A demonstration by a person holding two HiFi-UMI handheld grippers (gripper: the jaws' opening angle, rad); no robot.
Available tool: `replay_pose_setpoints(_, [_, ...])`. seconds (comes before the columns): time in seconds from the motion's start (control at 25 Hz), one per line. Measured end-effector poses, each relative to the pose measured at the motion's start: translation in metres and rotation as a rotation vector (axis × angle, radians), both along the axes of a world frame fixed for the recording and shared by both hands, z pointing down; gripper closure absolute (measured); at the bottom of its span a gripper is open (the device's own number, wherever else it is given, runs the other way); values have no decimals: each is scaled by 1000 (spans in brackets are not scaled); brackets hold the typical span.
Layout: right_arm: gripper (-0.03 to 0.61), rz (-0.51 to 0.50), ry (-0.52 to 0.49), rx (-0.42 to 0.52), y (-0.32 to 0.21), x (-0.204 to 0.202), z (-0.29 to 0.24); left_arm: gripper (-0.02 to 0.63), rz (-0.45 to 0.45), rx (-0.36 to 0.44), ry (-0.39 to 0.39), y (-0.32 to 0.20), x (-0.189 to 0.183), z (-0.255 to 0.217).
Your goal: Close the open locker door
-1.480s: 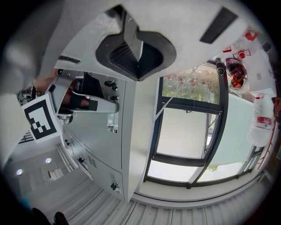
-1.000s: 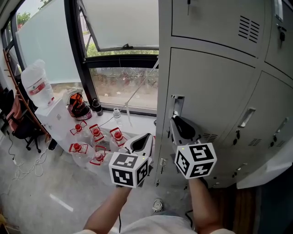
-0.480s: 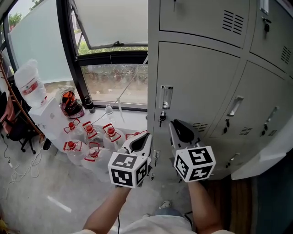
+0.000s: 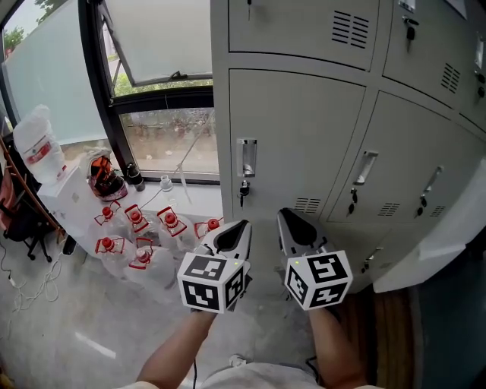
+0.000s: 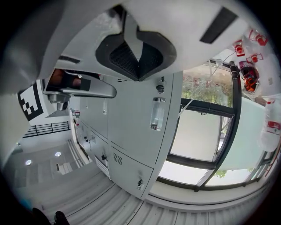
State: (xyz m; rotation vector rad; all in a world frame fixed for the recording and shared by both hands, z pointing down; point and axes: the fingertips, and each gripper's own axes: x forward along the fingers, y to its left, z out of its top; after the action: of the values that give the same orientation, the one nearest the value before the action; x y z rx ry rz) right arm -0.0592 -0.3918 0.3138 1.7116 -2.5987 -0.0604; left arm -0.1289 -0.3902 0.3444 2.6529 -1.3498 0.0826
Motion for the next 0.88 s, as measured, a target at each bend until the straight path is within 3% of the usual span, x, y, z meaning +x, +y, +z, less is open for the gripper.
replay_pose_setpoints(0.88, [572, -6, -36, -22, 71, 101, 4, 607, 27, 10, -38, 64, 115, -11])
